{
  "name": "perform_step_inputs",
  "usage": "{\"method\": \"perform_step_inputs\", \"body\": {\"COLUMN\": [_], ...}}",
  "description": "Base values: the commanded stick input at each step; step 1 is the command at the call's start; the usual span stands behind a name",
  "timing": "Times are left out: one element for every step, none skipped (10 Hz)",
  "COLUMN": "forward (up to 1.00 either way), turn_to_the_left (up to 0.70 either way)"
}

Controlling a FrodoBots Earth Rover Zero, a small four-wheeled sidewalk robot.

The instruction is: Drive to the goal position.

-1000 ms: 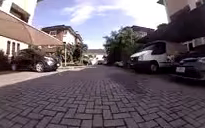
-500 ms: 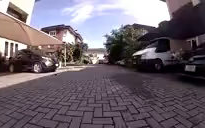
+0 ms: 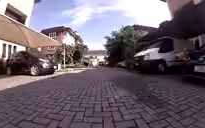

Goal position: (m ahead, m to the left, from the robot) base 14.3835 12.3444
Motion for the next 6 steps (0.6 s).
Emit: {"method": "perform_step_inputs", "body": {"forward": [0.69, 0.69, 0.69, 0.69, 0.69, 0.69], "turn_to_the_left": [0.03, 0.03, 0.03, 0.03, 0.03, 0.03]}}
